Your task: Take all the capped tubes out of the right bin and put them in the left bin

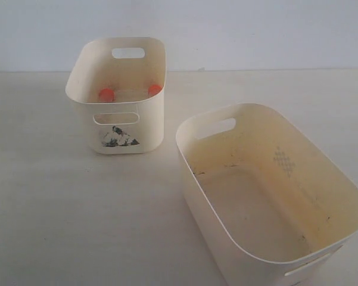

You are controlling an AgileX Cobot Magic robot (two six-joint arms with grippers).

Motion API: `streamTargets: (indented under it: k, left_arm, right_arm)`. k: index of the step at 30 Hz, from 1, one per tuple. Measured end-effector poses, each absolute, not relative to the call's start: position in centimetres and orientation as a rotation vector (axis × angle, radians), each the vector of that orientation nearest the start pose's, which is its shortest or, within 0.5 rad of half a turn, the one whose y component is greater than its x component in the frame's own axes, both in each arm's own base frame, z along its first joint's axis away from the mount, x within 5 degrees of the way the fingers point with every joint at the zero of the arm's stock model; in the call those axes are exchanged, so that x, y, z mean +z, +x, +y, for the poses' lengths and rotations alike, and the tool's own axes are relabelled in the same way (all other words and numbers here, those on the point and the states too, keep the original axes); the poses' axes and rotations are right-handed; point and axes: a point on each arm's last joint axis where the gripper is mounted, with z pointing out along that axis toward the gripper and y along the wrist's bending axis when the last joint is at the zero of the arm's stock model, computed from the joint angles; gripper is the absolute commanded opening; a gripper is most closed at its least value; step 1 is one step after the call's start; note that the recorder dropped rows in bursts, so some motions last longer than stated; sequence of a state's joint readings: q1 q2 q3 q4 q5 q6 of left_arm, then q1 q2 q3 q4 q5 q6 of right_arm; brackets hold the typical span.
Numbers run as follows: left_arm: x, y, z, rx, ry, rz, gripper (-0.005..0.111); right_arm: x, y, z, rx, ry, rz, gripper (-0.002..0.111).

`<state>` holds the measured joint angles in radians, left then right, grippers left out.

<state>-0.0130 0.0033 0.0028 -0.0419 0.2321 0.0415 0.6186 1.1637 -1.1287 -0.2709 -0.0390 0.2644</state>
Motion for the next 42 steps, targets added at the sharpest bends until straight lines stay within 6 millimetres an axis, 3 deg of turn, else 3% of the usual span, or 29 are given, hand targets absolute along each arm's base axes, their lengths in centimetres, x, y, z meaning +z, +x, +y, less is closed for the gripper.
streamTargets:
  k: [3, 5, 7, 9, 10, 12, 13, 14, 15, 17, 18, 21, 27, 33, 42]
  left_arm:
    - [19.1, 5.6, -0.2, -0.017, 0.019, 1.721, 0.004]
    - [19.1, 5.6, -0.2, -0.017, 0.019, 1.721, 0.004]
    - [19.1, 5.6, -0.2, -0.017, 0.019, 1.721, 0.004]
    - [19.1, 5.6, -0.2, -0.017, 0.019, 1.721, 0.004]
    - [19.1, 5.6, -0.2, -0.017, 0.019, 1.721, 0.004]
    - [19.1, 5.6, -0.2, -0.017, 0.019, 1.721, 0.004]
    - [19.1, 5.6, -0.2, -0.017, 0.019, 1.721, 0.004]
    - [19.1, 5.6, -0.2, -0.017, 0.019, 1.721, 0.004]
    - [19.1, 5.6, -0.2, -0.017, 0.019, 1.721, 0.004]
    - [19.1, 5.6, -0.2, -0.017, 0.019, 1.721, 0.004]
    - [19.1, 5.6, -0.2, -0.017, 0.019, 1.721, 0.004]
    - [19.1, 5.6, -0.2, -0.017, 0.019, 1.721, 0.004]
    - [19.1, 5.6, -0.2, -0.017, 0.019, 1.721, 0.004]
    - [19.1, 5.6, -0.2, -0.017, 0.019, 1.721, 0.004]
    - [19.1, 5.6, -0.2, -0.017, 0.019, 1.721, 0.004]
  right_arm:
    - [40.5, 25.6, 18.9, 0.597, -0.453, 1.417, 0.002]
    - [37.4, 28.5, 20.9, 0.65, -0.413, 1.446, 0.011]
    - [33.4, 32.0, 22.9, 0.654, -0.381, 1.522, 0.034]
    - [29.7, 35.1, 24.4, 0.643, -0.356, 1.619, 0.069]
    - [27.2, 36.7, 25.1, 0.644, -0.32, 1.711, 0.076]
    - [25.2, 38.5, 25.9, 0.645, -0.267, 1.837, 0.071]
    - [24.6, 39.0, 26.2, 0.629, -0.26, 1.91, 0.057]
    - [25.1, 39.2, 26.3, 0.585, -0.276, 2.006, 0.043]
    - [26.1, 39.0, 26.2, 0.557, -0.299, 2.036, 0.021]
    - [29.9, 37.6, 25.0, 0.478, -0.367, 2.106, 0.0]
    - [32.5, 36.2, 24.0, 0.456, -0.383, 2.126, 0.0]
    - [37.2, 32.7, 21.6, 0.415, -0.419, 2.157, 0.0]
    - [41.4, 27.1, 17.8, 0.335, -0.478, 2.279, 0.0]
    - [42.9, 25.8, 16.8, 0.343, -0.474, 2.25, 0.0]
    - [43.0, 25.9, 16.7, 0.296, -0.511, 2.228, 0.0]
